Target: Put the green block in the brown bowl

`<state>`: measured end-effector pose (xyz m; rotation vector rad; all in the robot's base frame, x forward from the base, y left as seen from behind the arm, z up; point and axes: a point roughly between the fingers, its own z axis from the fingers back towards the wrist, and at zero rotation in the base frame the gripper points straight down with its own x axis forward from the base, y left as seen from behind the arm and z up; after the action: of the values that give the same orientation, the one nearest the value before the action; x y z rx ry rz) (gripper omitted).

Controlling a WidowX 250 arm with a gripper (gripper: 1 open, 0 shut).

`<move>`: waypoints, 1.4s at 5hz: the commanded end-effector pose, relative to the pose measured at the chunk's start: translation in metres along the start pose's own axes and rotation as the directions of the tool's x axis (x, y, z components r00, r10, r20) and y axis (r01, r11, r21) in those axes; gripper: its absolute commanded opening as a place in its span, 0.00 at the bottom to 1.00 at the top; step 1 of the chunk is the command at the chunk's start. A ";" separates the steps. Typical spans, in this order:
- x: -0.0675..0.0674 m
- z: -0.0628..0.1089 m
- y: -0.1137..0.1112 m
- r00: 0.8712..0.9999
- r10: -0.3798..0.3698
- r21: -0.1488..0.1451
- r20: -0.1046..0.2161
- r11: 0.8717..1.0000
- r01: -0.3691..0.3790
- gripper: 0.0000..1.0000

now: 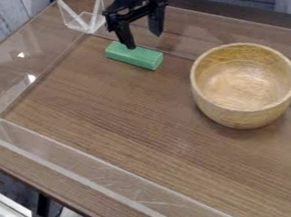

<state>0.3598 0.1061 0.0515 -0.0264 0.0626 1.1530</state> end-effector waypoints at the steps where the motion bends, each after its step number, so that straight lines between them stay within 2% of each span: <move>1: 0.007 0.009 -0.003 0.998 0.050 -0.028 0.050 0.998 -0.048 1.00; 2: 0.007 -0.002 -0.003 0.996 0.059 -0.014 0.062 0.998 -0.058 1.00; 3: 0.008 -0.005 -0.003 0.996 0.060 -0.012 0.063 0.998 -0.060 0.00; 4: 0.007 -0.007 -0.004 0.996 0.059 -0.012 0.063 0.998 -0.058 0.00; 7: 0.000 0.018 -0.002 0.999 0.027 -0.026 0.017 0.999 -0.026 0.00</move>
<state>0.3498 0.1006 0.0307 0.0004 0.1506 1.1752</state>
